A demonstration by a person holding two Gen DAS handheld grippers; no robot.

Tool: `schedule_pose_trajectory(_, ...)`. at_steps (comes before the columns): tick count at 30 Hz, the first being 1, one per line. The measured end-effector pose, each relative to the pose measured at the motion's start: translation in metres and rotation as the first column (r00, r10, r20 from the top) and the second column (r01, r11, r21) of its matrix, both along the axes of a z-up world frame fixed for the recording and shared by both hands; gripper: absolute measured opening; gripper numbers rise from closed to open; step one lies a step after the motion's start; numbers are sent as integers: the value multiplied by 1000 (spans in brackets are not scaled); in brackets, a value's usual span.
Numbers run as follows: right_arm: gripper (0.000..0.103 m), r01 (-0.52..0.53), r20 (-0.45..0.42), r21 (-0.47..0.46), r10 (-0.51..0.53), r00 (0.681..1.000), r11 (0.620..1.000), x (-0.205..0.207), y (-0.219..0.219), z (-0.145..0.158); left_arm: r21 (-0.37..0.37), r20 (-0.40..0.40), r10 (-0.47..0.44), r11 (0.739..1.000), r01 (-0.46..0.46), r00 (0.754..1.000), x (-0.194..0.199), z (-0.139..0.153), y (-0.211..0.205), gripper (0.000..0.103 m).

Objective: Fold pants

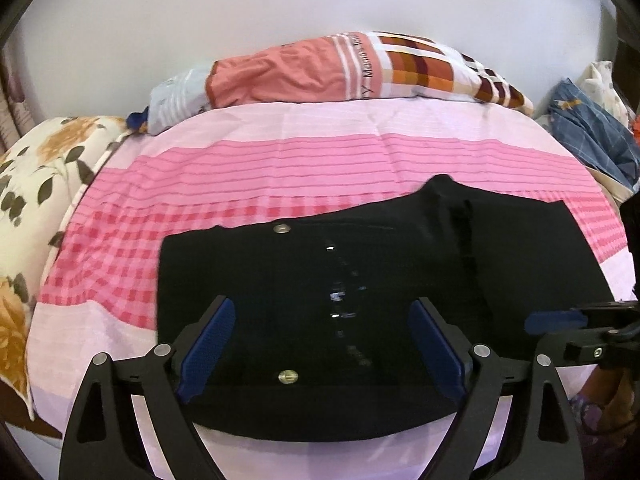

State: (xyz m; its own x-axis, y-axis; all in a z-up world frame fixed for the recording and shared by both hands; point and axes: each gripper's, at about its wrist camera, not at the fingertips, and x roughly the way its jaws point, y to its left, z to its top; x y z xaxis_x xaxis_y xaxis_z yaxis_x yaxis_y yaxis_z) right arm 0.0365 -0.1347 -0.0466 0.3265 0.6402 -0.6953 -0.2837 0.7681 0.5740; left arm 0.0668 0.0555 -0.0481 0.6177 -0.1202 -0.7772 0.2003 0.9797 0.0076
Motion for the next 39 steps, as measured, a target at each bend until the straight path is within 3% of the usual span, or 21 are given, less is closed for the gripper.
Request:
schedule_pose_trajectory(5, 69, 25, -48, -2, -25, 999, 1000, 2, -2, -8, 10, 14, 18, 1000, -18, 1000, 3, -1, 36, 89)
schedule_pose_trajectory(10, 70, 61, -91, 38, -58, 994, 997, 3, -11, -15, -182, -64, 22, 983, -33, 998, 14, -15, 103, 89)
schedule_pose_trajectory(14, 73, 54, -86, 26, -51, 995, 998, 2, -7, -16, -256, -95, 39, 965, -62, 995, 21, -29, 139, 89)
schedule_pose_trajectory(18, 74, 53, -99, 13, -51, 994, 999, 1, -4, -20, -400, -179, -51, 916, -25, 983, 36, -53, 155, 89)
schedule_pose_trajectory(20, 75, 53, -99, 8, -52, 994, 999, 2, -3, -20, -449, -169, -82, 893, -3, 982, 39, -60, 156, 89)
schedule_pose_trajectory(23, 76, 58, -102, 8, -57, 993, 998, 2, -2, -20, -473, -166, -143, 880, 49, 976, 46, -65, 150, 89)
schedule_pose_trajectory(25, 76, 61, -105, 5, -60, 993, 998, 3, -1, -21, -487, -219, -184, 872, 56, 958, 56, -76, 145, 89)
schedule_pose_trajectory(28, 79, 61, -107, 4, -61, 992, 998, 4, 0, -21, -489, -228, -246, 866, 108, 942, 64, -76, 138, 90)
schedule_pose_trajectory(30, 82, 63, -109, -1, -62, 992, 998, 5, 2, -22, -547, -249, -287, 830, 110, 925, 71, -78, 142, 96)
schedule_pose_trajectory(34, 85, 66, -110, -9, -67, 992, 998, 5, 4, -23, -656, -277, -358, 749, 96, 892, 84, -81, 152, 97)
schedule_pose_trajectory(37, 86, 71, -113, -10, -72, 991, 997, 7, 4, -24, -672, -262, -400, 729, 131, 878, 83, -80, 152, 97)
schedule_pose_trajectory(39, 88, 77, -116, -15, -79, 990, 997, 8, 4, -25, -662, -266, -419, 734, 152, 868, 85, -80, 149, 97)
